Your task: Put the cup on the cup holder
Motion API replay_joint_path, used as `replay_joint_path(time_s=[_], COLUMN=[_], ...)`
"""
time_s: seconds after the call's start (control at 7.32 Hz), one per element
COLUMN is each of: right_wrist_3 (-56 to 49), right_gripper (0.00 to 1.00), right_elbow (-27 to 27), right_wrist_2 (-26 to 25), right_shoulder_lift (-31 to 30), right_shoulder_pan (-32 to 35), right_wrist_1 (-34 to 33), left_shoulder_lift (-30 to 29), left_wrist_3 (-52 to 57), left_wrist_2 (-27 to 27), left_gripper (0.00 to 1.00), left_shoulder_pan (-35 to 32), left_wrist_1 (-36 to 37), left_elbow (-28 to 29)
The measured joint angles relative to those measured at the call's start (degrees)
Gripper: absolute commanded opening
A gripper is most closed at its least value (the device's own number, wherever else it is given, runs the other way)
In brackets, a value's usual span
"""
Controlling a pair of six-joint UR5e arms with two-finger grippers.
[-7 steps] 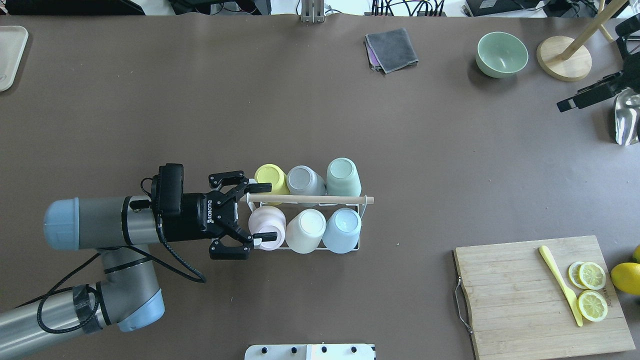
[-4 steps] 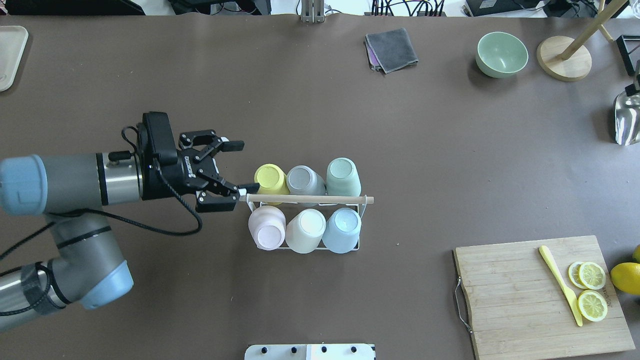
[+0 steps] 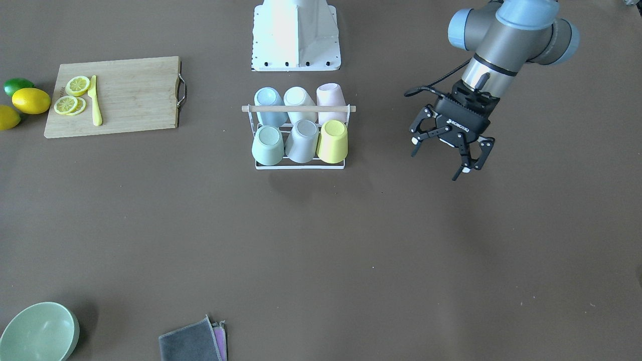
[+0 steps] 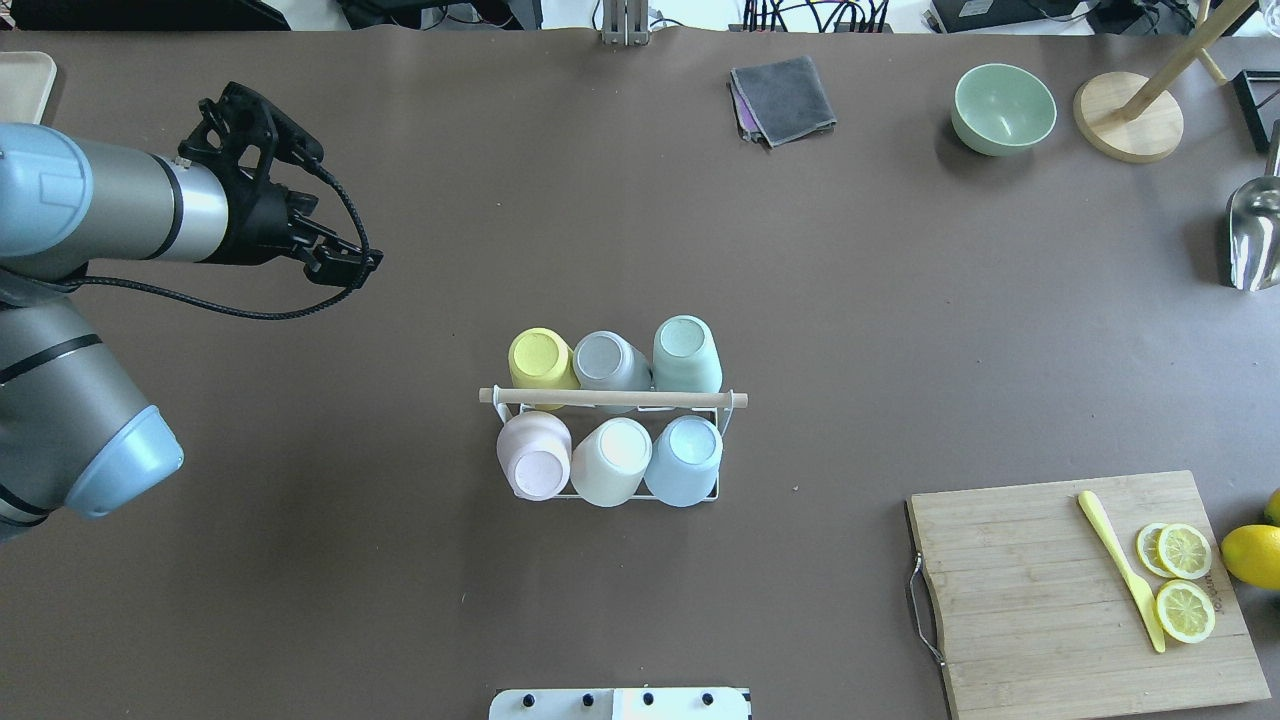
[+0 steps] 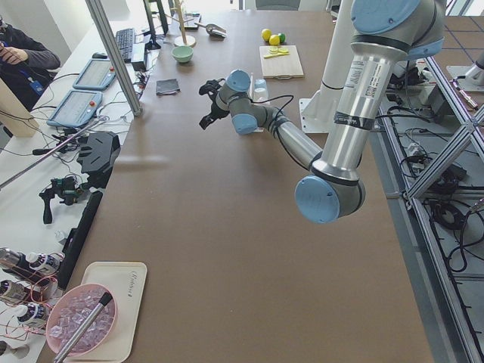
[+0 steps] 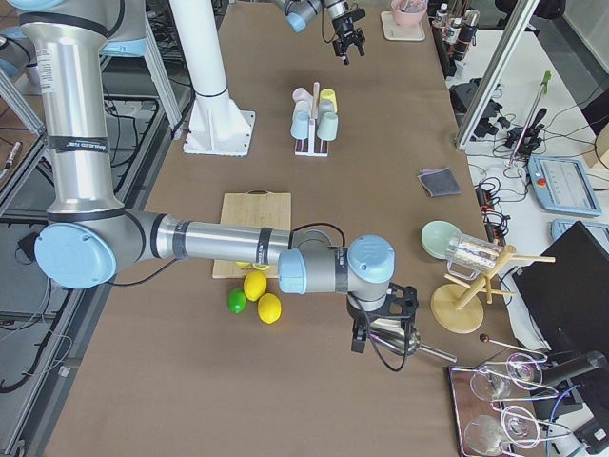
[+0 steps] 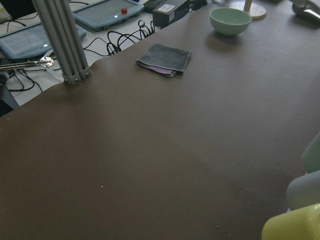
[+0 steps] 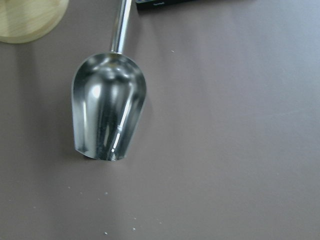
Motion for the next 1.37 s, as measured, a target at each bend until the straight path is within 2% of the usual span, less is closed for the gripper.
replay_joint_path(time_s=[0.14, 0.27, 0.41, 0.68, 0.96, 1.23, 1.37], right_wrist_3=[-2.00, -3.18, -3.52, -3.23, -2.97, -2.90, -2.89], right_gripper=[1.00, 1.00, 1.00, 1.00, 1.00, 1.00, 1.00], right_elbow=[0.24, 0.47, 0.59, 0.75, 1.45, 2.60, 2.90], right_wrist_2=[-0.31, -0.38, -0.34, -0.02, 2.19, 4.12, 4.38], right_shoulder_lift=[-0.17, -0.22, -0.43, -0.78, -0.53, -0.18, -0.25], right_shoulder_pan=[1.89, 2.89, 3.23, 3.24, 3.24, 3.24, 3.24], right_wrist_1=[-4.01, -6.39, -7.24, -7.38, -7.28, -7.23, -7.25], left_shoulder_lift=[0.44, 1.78, 4.09, 10.68, 18.13, 25.27, 28.28], left_wrist_3=[-0.83, -3.58, -6.84, -9.43, -9.51, -5.27, 1.46], left_wrist_2=[-0.25, -1.91, -5.88, -19.99, -30.27, -34.49, -35.05], left_gripper=[0.99, 0.99, 0.99, 0.99, 0.99, 0.99, 0.99], left_shoulder_pan=[-2.10, -4.90, -8.61, -19.01, -29.53, -36.64, -38.61], left_wrist_1=[8.14, 12.15, 13.37, 13.94, 14.55, 14.86, 15.07], left_elbow=[0.45, 2.04, 3.68, 4.89, 4.95, 2.15, 1.26])
